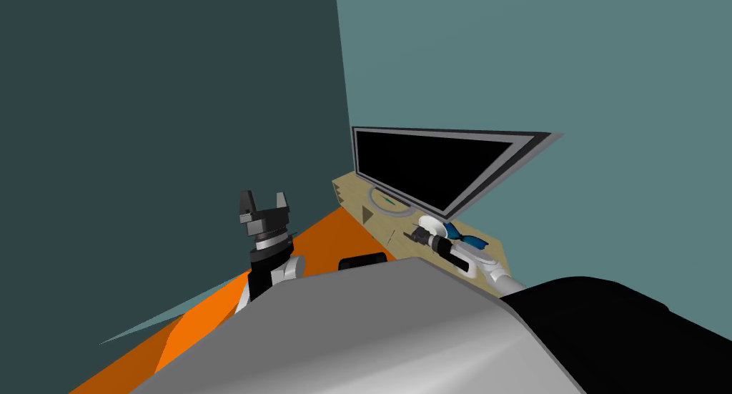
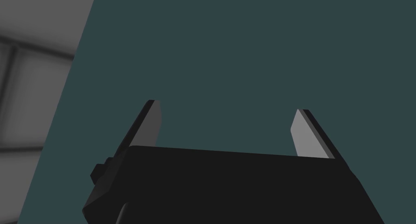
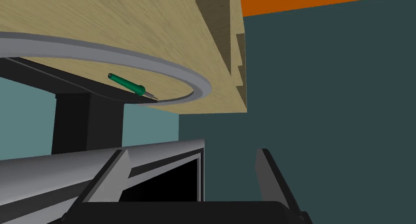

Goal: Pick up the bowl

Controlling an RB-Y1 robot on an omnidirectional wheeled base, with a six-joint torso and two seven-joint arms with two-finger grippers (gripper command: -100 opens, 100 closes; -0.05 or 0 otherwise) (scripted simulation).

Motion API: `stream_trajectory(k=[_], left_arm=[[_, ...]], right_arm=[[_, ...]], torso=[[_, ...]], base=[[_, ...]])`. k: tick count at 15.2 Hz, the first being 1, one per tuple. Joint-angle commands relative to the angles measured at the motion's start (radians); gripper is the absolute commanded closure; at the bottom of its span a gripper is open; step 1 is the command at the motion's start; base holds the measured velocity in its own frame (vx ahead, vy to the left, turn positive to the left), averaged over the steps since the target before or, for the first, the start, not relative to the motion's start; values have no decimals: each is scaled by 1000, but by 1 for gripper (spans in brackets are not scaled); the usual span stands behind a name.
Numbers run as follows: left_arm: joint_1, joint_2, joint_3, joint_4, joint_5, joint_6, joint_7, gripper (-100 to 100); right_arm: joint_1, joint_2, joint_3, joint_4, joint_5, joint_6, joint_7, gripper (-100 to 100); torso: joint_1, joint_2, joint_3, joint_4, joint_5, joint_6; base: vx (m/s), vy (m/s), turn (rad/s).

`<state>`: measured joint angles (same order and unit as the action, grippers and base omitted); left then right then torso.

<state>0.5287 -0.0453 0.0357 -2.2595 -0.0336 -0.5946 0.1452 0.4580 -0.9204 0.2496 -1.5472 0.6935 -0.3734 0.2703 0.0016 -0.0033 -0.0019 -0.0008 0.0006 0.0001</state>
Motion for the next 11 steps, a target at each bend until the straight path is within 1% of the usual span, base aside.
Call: stream_trajectory(k=[1,2,3,4,5,6,7,8,9,10,11], left_arm=[[0,0,0,0,0,0,0,0],[0,0,0,0,0,0,0,0],[0,0,0,0,0,0,0,0],[0,0,0,0,0,0,0,0],[0,0,0,0,0,0,0,0],[0,0,0,0,0,0,0,0],[0,0,0,0,0,0,0,0],[0,0,0,0,0,0,0,0],[0,0,0,0,0,0,0,0],[0,0,0,0,0,0,0,0],[0,0,0,0,0,0,0,0]], right_arm=[[-15,-24,22,29,36,15,2,-100],[-20,-49,37,61,67,21,11,-100],[-20,-49,37,64,72,21,11,-100],[-26,-73,53,97,104,28,19,-100],[-26,-73,53,98,107,28,19,-100],[-31,-95,67,130,141,34,27,-100],[-31,-95,67,130,141,34,27,-100],[-37,-116,81,161,173,40,34,-100],[-37,-116,81,161,173,40,34,-100],[-43,-136,95,190,204,46,41,-100],[-43,-136,95,190,204,46,41,-100]], torso=[[0,0,0,0,0,0],[0,0,0,0,0,0],[0,0,0,0,0,0],[0,0,0,0,0,0],[0,0,0,0,0,0],[0,1,0,0,0,0],[0,1,0,0,0,0],[-1,1,1,0,0,0],[-1,1,1,0,0,0],[-1,1,1,0,0,0],[-1,1,1,0,0,0]], base=[[44,22,27],[41,22,29],[35,20,25],[34,18,30],[29,15,29],[31,15,32],[29,12,20],[29,12,23],[28,10,16],[27,10,27],[25,10,18]])
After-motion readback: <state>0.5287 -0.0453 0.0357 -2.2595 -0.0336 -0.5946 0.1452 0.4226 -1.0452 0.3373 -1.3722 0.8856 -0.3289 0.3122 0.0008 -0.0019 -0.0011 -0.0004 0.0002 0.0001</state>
